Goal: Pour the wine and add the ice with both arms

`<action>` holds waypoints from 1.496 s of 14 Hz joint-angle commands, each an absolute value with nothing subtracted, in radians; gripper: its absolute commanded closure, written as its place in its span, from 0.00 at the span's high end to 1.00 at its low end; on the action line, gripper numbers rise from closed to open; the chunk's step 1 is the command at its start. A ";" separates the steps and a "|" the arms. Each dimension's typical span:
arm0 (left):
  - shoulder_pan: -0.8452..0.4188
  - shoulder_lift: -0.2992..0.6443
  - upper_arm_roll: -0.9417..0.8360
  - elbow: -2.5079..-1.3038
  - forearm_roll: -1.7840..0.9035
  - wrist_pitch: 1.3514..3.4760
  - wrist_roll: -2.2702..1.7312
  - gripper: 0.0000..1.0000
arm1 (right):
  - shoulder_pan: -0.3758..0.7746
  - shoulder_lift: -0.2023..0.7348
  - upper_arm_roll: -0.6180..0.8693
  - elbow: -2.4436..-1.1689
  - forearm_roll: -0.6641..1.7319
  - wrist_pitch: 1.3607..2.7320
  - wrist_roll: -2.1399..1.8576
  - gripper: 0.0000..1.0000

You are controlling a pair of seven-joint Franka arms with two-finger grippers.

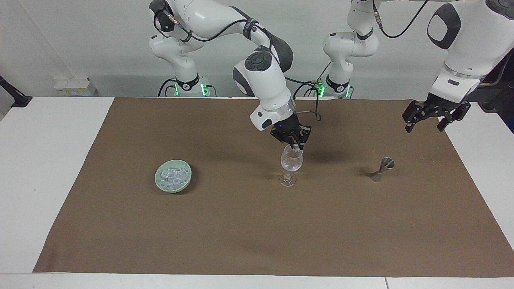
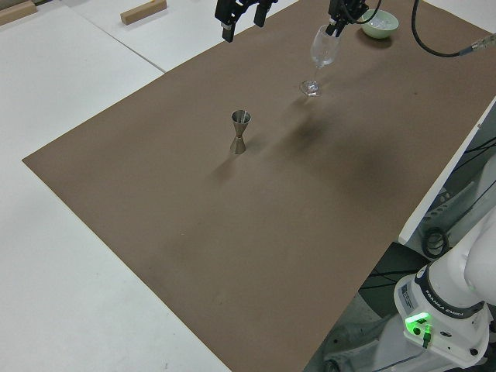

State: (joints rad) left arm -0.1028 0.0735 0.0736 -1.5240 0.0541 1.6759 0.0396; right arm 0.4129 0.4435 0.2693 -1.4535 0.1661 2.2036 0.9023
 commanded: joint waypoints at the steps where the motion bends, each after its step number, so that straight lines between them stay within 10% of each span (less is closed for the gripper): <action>1: -0.127 0.054 0.084 -1.531 0.063 1.629 0.043 1.00 | 0.407 0.437 0.276 -1.454 0.135 2.200 0.914 0.50; 7: -0.126 0.054 0.083 -1.532 0.022 1.626 0.043 1.00 | 0.407 0.433 0.273 -1.448 0.132 2.178 0.917 0.50; 13: -0.123 0.064 0.083 -1.531 -0.049 1.632 0.035 1.00 | 0.394 0.374 0.267 -1.453 0.103 2.134 0.923 1.00; 21: -0.132 0.064 0.083 -1.526 -0.037 1.626 0.043 1.00 | 0.338 0.282 0.264 -1.463 0.011 2.033 0.911 1.00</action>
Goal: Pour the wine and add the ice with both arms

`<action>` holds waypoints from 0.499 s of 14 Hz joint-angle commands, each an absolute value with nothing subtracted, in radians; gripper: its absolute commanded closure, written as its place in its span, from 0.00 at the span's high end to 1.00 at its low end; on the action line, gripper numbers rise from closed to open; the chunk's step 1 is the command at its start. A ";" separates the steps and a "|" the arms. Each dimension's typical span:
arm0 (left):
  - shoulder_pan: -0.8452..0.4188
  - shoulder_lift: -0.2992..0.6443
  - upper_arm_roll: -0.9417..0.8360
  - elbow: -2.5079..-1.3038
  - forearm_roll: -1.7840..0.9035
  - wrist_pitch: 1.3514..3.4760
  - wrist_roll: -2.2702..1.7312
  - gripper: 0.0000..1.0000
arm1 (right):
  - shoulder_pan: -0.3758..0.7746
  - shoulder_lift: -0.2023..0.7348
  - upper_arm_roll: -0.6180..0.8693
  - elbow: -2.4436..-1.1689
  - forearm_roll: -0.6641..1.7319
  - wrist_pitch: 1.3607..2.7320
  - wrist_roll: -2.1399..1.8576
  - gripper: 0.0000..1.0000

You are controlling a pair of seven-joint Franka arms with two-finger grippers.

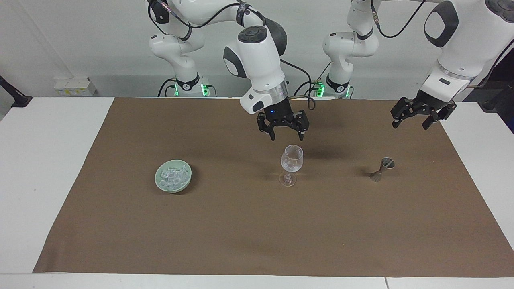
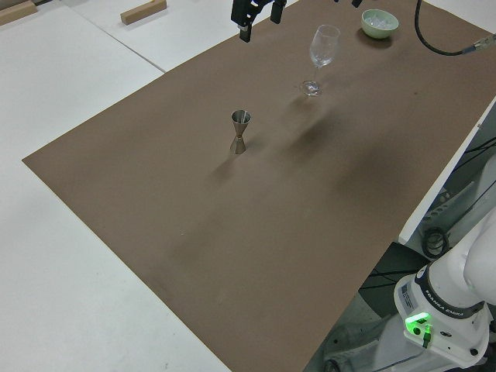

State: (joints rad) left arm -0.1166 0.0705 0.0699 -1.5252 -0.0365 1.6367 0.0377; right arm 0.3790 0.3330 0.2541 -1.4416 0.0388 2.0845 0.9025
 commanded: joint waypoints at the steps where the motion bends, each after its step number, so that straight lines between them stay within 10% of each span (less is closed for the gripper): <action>1: -0.127 0.066 0.081 -1.523 -0.038 1.628 0.041 1.00 | 0.310 0.261 0.267 -1.476 0.009 2.005 0.907 1.00; 7: -0.123 0.071 0.083 -1.523 -0.035 1.641 0.044 1.00 | 0.148 0.077 0.262 -1.595 -0.011 1.824 0.697 1.00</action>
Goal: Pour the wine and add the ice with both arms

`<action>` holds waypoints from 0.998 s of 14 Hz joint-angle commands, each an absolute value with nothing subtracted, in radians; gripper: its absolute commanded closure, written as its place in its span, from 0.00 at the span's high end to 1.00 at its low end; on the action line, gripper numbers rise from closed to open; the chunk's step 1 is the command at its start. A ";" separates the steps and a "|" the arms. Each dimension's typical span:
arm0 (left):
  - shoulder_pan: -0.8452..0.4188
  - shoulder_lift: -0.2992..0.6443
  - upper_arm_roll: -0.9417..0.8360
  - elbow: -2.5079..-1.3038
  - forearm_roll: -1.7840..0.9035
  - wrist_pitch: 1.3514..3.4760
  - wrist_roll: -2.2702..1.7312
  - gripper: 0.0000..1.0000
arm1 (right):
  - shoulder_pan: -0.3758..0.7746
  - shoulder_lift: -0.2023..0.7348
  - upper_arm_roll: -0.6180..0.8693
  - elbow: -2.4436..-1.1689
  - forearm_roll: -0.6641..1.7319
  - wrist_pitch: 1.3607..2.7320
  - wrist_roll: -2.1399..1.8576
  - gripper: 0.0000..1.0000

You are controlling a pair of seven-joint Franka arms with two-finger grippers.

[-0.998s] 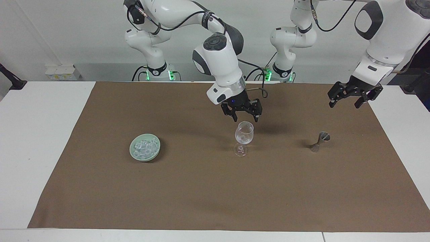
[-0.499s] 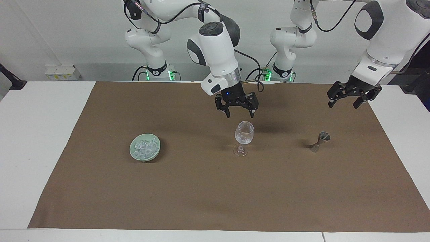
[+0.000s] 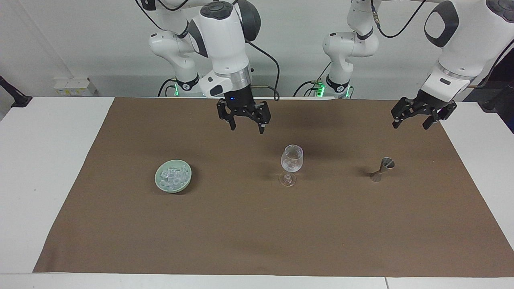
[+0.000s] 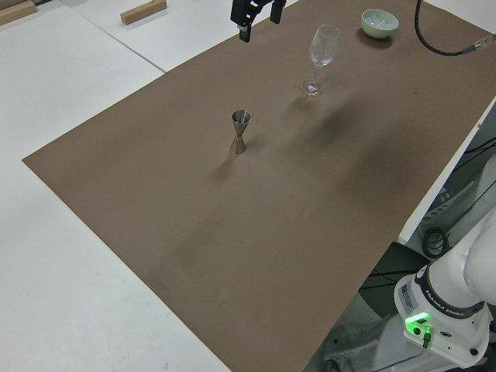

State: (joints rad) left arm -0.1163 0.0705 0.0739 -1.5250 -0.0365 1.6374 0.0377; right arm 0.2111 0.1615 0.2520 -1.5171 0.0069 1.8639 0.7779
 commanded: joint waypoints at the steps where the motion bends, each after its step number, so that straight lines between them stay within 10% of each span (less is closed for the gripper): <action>1: -0.126 0.071 0.083 -1.523 -0.035 1.641 0.043 1.00 | 0.129 0.049 0.256 -1.609 -0.011 1.786 0.636 1.00; 14: -0.123 0.071 0.084 -1.522 -0.037 1.643 0.044 1.00 | 0.048 0.006 0.083 -1.559 -0.037 1.575 0.233 1.00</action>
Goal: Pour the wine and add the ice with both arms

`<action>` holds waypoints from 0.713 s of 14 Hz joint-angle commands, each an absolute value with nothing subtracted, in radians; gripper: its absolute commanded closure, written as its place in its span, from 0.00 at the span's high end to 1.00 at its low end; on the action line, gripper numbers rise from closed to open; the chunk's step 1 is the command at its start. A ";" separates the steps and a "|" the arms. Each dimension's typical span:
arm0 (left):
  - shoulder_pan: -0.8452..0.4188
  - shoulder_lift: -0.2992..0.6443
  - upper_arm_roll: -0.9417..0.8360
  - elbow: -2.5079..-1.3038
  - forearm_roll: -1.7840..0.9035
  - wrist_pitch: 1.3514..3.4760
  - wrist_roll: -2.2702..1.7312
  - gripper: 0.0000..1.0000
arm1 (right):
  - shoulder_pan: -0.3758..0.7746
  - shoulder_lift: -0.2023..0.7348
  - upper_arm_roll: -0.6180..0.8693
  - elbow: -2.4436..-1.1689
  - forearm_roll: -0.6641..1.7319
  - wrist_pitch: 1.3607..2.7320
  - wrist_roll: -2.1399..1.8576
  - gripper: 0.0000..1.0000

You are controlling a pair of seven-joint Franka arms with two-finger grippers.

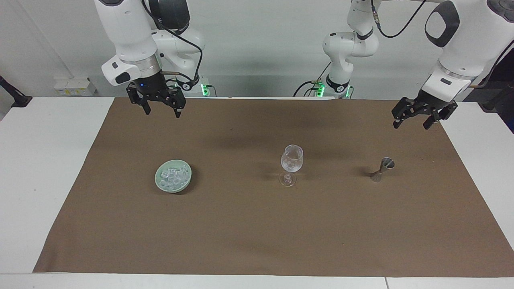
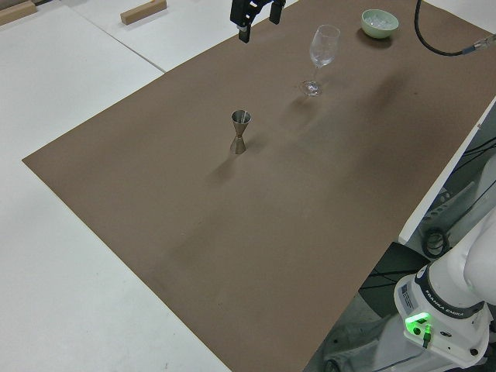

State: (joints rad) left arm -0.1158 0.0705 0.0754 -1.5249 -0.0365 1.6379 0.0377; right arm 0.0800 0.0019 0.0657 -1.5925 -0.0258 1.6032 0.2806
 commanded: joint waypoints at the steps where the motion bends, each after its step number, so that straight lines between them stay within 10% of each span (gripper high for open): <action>1: -0.124 0.071 0.084 -1.522 -0.037 1.643 0.044 1.00 | 0.048 0.005 0.081 -1.554 -0.031 1.574 0.229 1.00; 10: -0.126 0.071 0.083 -1.522 -0.035 1.651 0.035 1.00 | 0.046 -0.023 0.058 -1.595 -0.020 1.543 0.155 1.00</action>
State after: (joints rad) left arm -0.1158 0.0705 0.0753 -1.5246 -0.0365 1.6407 0.0377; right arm 0.0631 0.0007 0.0635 -1.5706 -0.0255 1.5523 0.1995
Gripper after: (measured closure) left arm 0.000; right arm 0.000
